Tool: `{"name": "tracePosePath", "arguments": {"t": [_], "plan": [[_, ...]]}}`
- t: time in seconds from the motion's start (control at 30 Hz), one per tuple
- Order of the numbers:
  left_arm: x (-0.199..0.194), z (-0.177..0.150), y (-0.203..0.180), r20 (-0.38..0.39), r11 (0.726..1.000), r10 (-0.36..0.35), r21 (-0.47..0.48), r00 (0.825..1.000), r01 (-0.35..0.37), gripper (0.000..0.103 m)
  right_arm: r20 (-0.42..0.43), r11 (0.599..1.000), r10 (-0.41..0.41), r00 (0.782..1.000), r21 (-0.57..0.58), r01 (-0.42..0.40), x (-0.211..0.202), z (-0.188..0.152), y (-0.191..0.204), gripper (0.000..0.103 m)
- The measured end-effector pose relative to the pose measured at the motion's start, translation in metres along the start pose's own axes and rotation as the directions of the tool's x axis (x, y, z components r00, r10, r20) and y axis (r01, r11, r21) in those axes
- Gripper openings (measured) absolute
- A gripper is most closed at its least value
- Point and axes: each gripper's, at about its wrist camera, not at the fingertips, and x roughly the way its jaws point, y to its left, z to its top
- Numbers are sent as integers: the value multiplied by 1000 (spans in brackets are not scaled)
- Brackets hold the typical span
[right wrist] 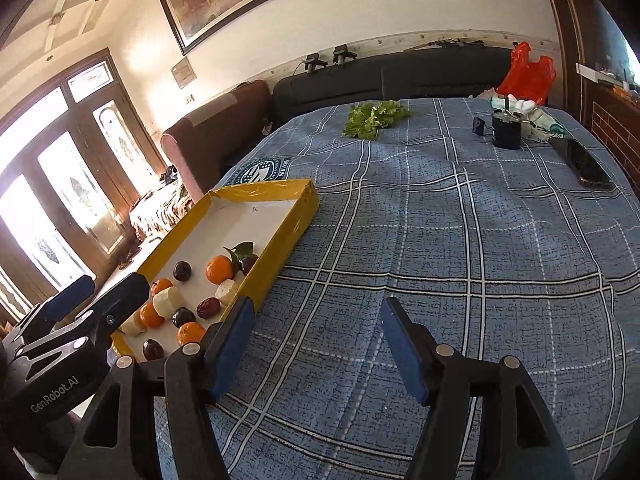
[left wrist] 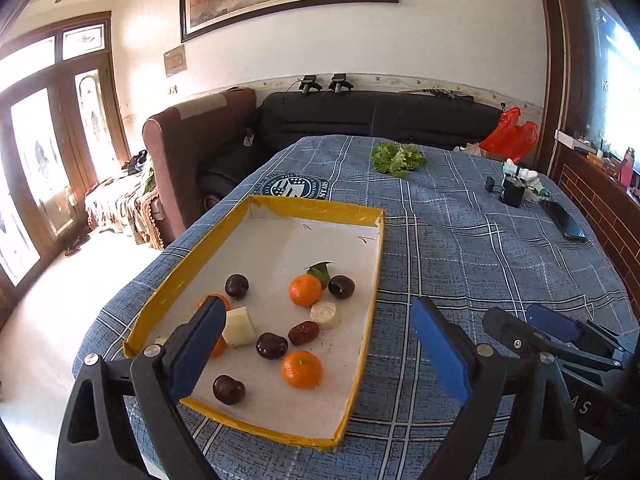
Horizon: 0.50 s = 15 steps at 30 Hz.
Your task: Organize fruits
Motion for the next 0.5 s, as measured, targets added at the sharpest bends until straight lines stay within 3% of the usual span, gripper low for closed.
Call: {"name": "tracePosePath", "arguments": {"t": [0.5], "plan": [[3,-6,-21,-23,999,24,34,999,-23,94,11,1000,-17,1000,11,17,-8,-9,-12,72]]}}
